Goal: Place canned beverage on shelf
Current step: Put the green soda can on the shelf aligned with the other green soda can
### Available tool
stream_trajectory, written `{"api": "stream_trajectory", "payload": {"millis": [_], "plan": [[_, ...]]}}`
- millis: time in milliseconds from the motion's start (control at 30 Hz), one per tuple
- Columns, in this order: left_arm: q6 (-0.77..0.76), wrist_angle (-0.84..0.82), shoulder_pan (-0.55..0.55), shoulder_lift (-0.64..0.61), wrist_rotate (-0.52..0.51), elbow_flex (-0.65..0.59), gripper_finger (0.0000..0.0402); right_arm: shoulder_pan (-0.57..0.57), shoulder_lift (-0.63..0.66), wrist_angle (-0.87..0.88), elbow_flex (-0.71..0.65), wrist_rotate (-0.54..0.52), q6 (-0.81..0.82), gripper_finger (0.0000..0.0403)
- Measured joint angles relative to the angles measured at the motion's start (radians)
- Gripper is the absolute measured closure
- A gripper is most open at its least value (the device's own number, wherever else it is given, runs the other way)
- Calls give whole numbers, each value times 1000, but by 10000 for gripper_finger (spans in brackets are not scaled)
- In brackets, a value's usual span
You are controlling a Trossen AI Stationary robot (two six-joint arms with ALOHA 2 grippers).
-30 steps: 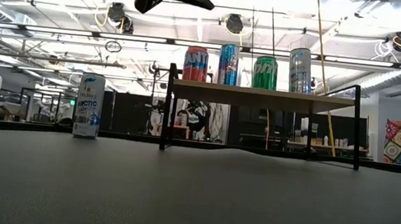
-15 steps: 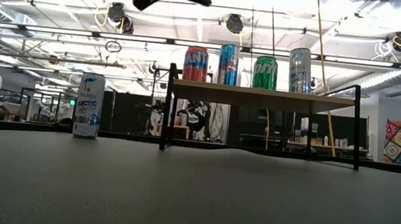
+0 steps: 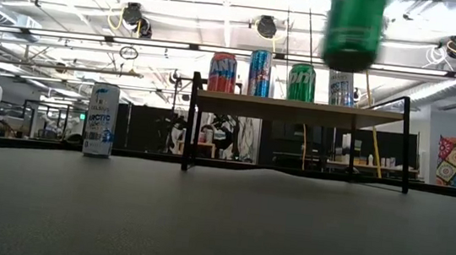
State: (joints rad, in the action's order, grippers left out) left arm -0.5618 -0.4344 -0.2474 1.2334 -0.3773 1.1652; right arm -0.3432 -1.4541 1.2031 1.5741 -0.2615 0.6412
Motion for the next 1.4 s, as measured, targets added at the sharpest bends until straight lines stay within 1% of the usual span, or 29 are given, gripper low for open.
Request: {"api": "stream_trajectory", "payload": {"millis": [100, 200, 333, 467, 567, 700, 867, 1000, 1200, 1300, 1400], "plan": [[32, -77, 0, -43, -5, 0, 176, 154, 31, 1, 25, 5, -85, 121], [79, -165, 0, -81, -5, 0, 176, 319, 53, 2, 28, 56, -154, 121], [176, -261, 12, -121, -13, 0, 176, 512, 48, 4, 28, 111, -223, 121], [246, -339, 47, -156, -13, 0, 176, 657, 16, -47, 28, 186, -279, 121], [285, -393, 74, -180, 3, 0, 176, 732, -4, -78, 28, 230, -299, 120], [329, -430, 117, -205, 11, 0, 176, 798, -24, -73, 45, 238, -334, 120], [392, -438, 172, -217, 28, 0, 176, 857, -45, -73, 56, 259, -376, 120], [411, -437, 219, -216, 71, 0, 176, 880, -64, -86, 59, 270, -404, 120], [402, -439, 253, -216, 88, 0, 176, 904, -74, -85, 60, 275, -461, 119], [369, -439, 262, -216, 88, 0, 176, 905, -75, -84, 60, 273, -486, 105], [358, -439, 269, -216, 88, 0, 176, 906, -78, -91, 58, 270, -511, 76]]}}
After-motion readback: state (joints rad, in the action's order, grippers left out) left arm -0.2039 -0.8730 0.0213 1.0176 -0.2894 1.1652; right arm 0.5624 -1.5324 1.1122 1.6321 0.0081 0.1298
